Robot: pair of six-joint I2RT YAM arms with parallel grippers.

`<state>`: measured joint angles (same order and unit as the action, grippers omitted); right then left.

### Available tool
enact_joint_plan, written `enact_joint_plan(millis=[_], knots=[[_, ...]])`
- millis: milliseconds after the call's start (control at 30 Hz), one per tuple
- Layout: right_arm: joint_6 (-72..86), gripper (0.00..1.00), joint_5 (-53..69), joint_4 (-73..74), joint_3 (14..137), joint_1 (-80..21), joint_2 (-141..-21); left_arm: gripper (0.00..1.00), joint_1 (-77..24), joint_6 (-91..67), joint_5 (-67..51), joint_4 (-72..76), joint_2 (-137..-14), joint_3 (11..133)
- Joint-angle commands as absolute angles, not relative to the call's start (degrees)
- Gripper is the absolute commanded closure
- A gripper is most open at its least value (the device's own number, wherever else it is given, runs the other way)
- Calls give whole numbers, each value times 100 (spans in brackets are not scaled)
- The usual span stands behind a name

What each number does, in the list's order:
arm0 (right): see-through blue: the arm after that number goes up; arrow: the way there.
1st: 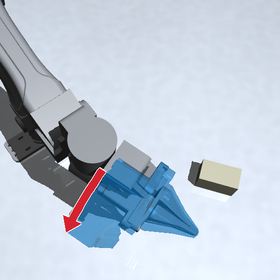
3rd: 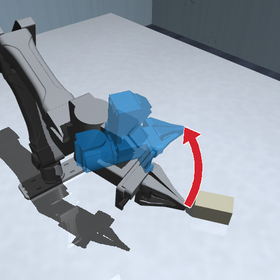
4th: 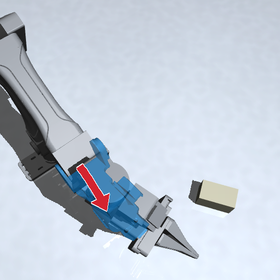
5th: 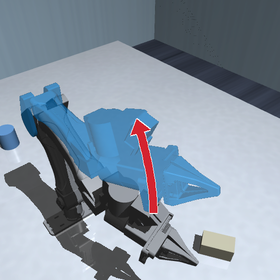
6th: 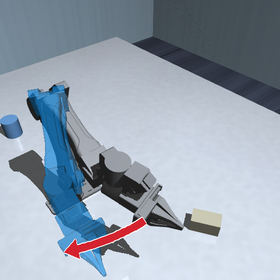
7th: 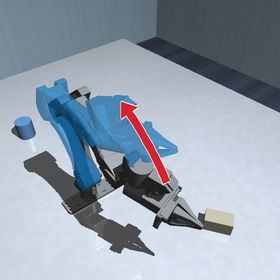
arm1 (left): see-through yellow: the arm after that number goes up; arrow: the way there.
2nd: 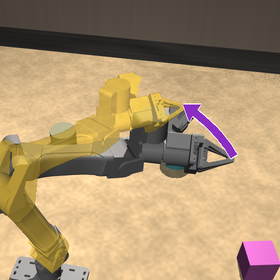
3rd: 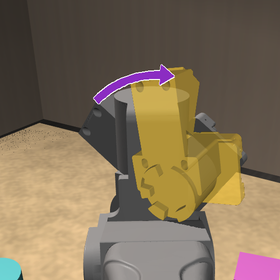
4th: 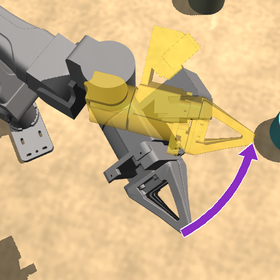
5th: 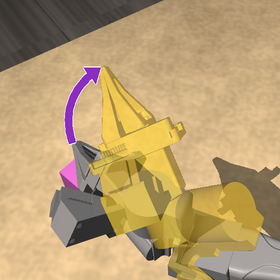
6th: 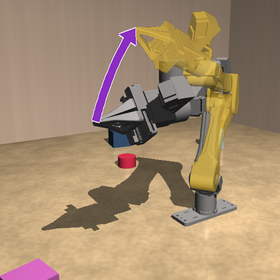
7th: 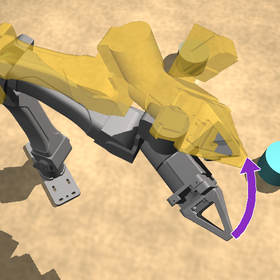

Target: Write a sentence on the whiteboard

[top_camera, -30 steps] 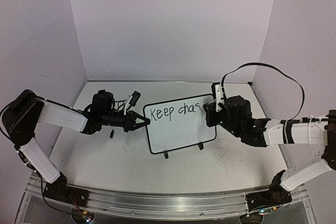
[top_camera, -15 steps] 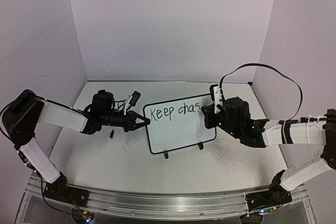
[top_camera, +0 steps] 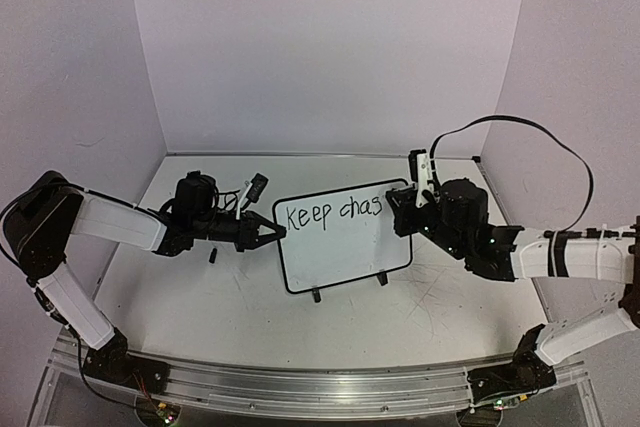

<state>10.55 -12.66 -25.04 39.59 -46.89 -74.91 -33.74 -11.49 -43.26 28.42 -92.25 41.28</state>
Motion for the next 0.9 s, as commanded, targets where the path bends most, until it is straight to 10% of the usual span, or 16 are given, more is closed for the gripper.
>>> enact_joint_plan(millis=[0,867], knots=[[948,100,-1323,-2726,4040,-4510,-7263,100,-3343,-747,-3775,2601,-9161,4252],[728,100,-1455,-2984,4344,-4475,-7676,100,-3342,-729,-3771,2593,-9148,4252]])
